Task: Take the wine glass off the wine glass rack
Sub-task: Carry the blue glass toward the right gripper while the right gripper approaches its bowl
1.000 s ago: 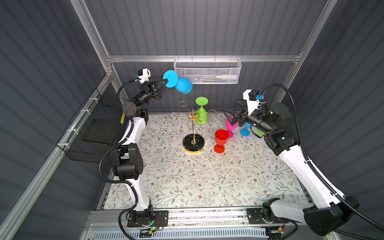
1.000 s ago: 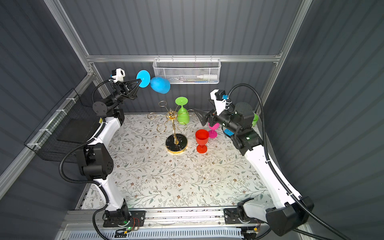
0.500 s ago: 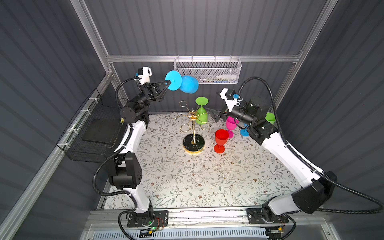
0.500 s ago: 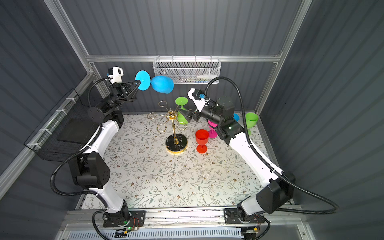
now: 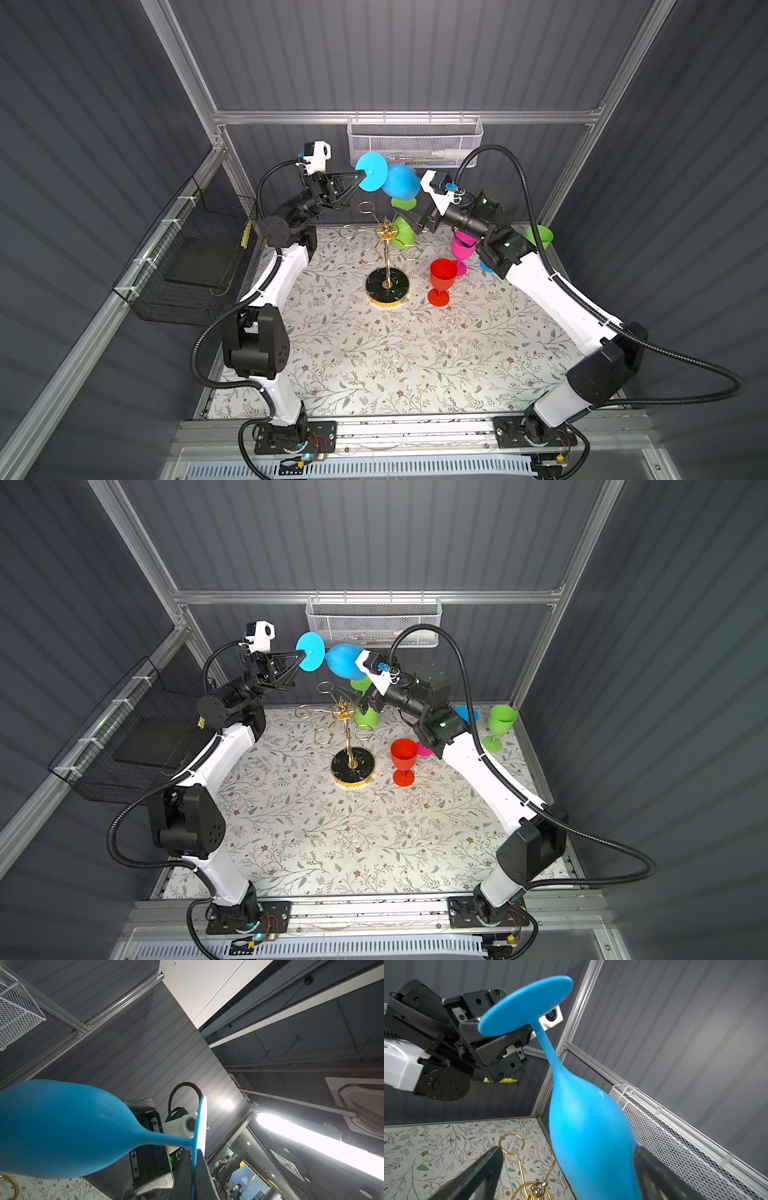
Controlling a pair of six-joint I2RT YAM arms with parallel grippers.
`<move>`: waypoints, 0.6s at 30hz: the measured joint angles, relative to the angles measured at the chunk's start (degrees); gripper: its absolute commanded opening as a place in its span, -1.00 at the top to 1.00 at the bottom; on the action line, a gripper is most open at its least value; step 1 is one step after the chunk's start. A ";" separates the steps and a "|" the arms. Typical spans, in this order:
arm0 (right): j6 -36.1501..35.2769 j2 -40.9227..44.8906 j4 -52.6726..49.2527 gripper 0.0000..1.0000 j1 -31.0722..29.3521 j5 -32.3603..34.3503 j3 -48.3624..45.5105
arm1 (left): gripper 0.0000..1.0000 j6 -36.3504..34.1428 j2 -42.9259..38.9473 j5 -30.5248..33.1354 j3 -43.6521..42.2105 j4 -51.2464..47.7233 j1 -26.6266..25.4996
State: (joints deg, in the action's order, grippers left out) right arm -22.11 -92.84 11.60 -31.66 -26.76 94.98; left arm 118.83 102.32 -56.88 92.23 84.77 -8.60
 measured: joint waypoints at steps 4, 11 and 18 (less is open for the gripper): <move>-0.90 -2.08 0.24 -0.98 -0.26 1.46 2.12 | 1.00 0.00 -0.02 0.00 -0.15 -0.02 -0.28; -2.56 -5.33 -0.04 -0.98 -1.55 4.20 5.90 | 1.00 0.00 -0.22 0.00 -0.96 -0.04 -0.87; -3.69 -8.15 -0.24 -0.94 -2.27 9.22 9.01 | 1.00 0.00 -0.24 0.00 -1.01 -0.02 -1.49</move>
State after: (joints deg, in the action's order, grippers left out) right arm -25.80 -100.99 11.35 -33.93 -17.54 103.98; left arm 118.83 102.08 -56.88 91.22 84.75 -10.09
